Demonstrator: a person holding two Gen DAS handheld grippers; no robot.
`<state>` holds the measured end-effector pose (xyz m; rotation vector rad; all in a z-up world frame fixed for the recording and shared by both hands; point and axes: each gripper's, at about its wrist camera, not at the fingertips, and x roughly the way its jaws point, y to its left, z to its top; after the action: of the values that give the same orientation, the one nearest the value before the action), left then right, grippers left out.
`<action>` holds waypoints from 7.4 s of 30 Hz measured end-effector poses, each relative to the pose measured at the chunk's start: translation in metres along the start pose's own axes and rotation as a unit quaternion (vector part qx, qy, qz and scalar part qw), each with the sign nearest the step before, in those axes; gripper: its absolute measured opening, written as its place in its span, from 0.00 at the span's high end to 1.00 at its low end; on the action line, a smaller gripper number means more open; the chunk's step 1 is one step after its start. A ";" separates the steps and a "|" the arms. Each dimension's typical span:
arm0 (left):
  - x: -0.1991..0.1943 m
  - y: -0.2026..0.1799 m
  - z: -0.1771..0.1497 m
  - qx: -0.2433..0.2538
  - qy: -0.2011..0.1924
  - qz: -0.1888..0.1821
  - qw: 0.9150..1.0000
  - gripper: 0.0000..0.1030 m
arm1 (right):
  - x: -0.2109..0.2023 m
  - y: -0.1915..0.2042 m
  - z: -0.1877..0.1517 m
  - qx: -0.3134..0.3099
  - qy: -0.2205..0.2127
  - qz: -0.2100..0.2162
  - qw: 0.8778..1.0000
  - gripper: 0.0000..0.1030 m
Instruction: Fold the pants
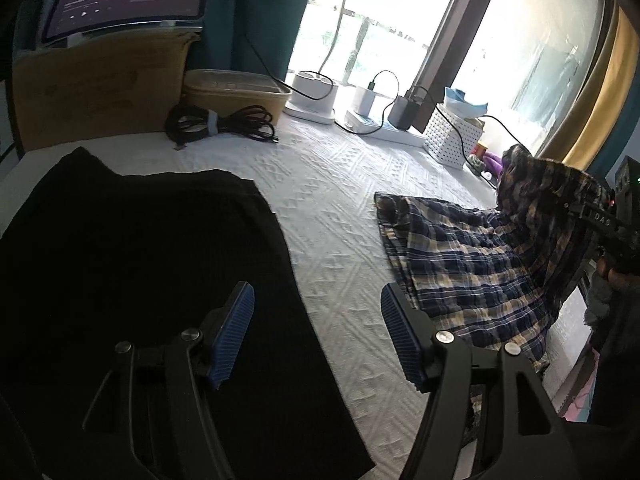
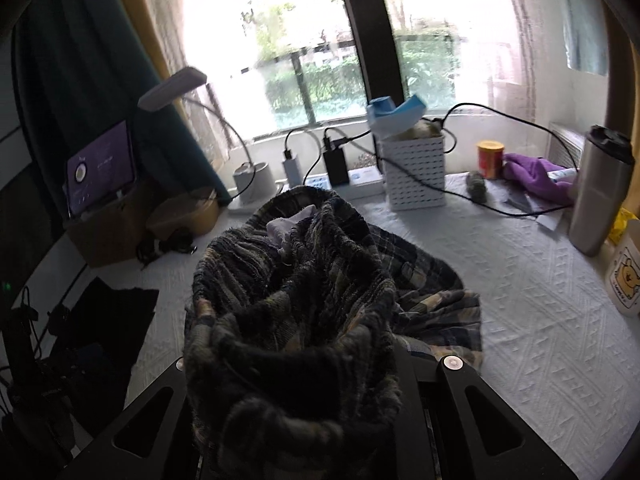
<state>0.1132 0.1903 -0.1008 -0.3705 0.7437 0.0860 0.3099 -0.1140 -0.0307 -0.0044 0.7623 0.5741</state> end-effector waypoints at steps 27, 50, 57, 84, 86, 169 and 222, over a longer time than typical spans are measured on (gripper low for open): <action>-0.010 0.041 -0.015 -0.030 0.005 -0.004 1.000 0.36 | 0.087 0.106 -0.054 -0.132 0.119 0.000 0.984 0.40; -0.009 -0.025 -0.012 0.020 0.017 -0.001 1.000 0.36 | 0.032 0.076 -0.064 -0.106 0.073 0.062 0.990 0.30; 0.005 -0.061 -0.001 0.047 0.023 -0.008 0.999 0.36 | 0.015 0.021 -0.060 -0.060 0.050 0.039 0.996 0.30; 0.106 -0.148 0.036 0.115 0.079 -0.022 0.990 0.36 | 0.052 -0.054 -0.011 -0.174 0.025 0.040 0.984 0.43; 0.110 -0.147 0.033 0.119 0.087 -0.020 0.989 0.36 | 0.062 -0.051 -0.011 -0.199 0.034 0.051 0.978 0.43; 0.126 -0.109 0.081 0.091 0.056 -0.056 0.993 0.87 | 0.109 -0.068 0.005 -0.254 0.091 0.130 0.954 0.93; 0.114 -0.120 0.026 0.058 0.098 -0.018 0.993 0.50 | 0.062 -0.050 -0.058 -0.186 0.130 -0.005 0.974 0.35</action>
<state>0.2388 0.0817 -0.1243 -0.2833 0.9314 -0.0277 0.3322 -0.1379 -0.1233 -0.4367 0.8976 0.7094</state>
